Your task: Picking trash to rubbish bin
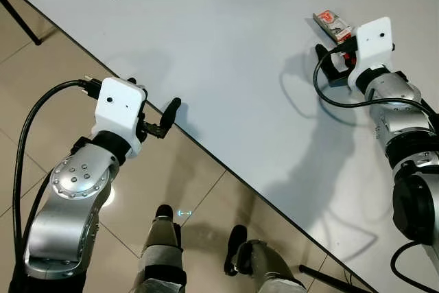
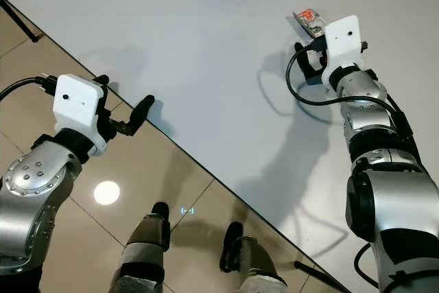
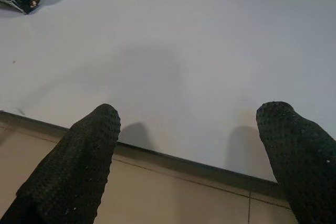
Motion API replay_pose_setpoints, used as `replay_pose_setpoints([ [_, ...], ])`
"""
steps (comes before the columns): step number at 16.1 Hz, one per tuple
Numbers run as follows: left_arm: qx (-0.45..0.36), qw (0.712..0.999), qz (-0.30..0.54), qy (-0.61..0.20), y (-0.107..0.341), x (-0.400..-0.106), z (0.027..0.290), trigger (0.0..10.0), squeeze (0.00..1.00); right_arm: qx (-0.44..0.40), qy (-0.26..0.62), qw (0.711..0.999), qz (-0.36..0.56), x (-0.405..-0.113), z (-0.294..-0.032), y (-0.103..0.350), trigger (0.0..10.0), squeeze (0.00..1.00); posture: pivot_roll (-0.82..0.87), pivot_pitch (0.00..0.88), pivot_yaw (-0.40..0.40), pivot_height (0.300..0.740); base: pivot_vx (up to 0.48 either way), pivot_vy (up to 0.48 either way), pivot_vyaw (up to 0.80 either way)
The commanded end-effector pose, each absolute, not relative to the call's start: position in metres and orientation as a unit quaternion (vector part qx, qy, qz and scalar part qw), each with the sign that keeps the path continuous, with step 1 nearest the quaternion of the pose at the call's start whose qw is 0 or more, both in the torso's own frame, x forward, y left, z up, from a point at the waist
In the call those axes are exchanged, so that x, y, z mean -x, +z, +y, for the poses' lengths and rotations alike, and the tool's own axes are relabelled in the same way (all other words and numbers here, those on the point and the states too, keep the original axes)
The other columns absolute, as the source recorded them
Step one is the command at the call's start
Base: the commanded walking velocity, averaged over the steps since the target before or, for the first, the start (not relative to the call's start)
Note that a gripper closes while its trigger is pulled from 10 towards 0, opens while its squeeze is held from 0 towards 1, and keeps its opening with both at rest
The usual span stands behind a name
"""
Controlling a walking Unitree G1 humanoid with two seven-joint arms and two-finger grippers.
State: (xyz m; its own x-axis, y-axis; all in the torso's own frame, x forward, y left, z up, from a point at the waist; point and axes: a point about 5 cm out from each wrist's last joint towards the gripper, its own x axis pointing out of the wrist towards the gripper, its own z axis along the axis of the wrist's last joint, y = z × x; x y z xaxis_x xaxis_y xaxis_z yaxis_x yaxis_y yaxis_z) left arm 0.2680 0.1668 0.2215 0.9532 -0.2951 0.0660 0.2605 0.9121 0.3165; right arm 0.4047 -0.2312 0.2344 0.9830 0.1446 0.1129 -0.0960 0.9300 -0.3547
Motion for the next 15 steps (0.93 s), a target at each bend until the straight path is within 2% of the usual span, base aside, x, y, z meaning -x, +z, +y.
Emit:
replay_pose_setpoints([
  [1,-0.150,0.976,-0.049,-0.152,0.219,-0.263,0.166,10.0,0.00,0.167,0.059,0.984,-0.014,-0.401,-0.237,0.211,10.0,0.00,0.65,0.456,-0.124,0.740,0.000,0.000,0.00],
  [2,-0.150,0.976,-0.048,-0.152,0.219,-0.263,0.167,10.0,0.00,0.163,0.060,0.985,-0.014,-0.402,-0.235,0.210,9.7,0.00,0.65,0.456,-0.124,0.740,0.000,0.000,0.00],
  [3,-0.150,0.976,-0.048,-0.152,0.219,-0.262,0.167,10.0,0.00,0.160,0.063,0.985,-0.014,-0.402,-0.233,0.210,7.6,0.00,0.66,0.461,-0.121,0.740,0.000,0.000,0.00],
  [4,-0.150,0.976,-0.047,-0.152,0.219,-0.262,0.167,10.0,0.00,0.158,0.065,0.985,-0.013,-0.403,-0.231,0.209,4.7,0.00,0.66,0.461,-0.121,0.740,0.000,0.000,0.00],
  [6,-0.151,0.976,-0.045,-0.152,0.219,-0.261,0.167,10.0,0.00,0.155,0.069,0.985,-0.011,-0.403,-0.227,0.208,3.4,0.00,0.66,0.465,-0.118,0.740,0.000,0.000,0.00],
  [7,-0.152,0.976,-0.045,-0.152,0.220,-0.260,0.167,10.0,0.00,0.152,0.072,0.986,-0.010,-0.404,-0.225,0.207,0.0,0.00,0.67,0.469,-0.116,0.740,0.000,0.000,0.00],
  [15,-0.155,0.975,-0.039,-0.153,0.220,-0.257,0.169,10.0,0.00,0.135,0.076,0.988,-0.007,-0.403,-0.222,0.202,0.0,0.00,0.67,0.478,-0.110,0.740,0.000,0.000,0.00],
])
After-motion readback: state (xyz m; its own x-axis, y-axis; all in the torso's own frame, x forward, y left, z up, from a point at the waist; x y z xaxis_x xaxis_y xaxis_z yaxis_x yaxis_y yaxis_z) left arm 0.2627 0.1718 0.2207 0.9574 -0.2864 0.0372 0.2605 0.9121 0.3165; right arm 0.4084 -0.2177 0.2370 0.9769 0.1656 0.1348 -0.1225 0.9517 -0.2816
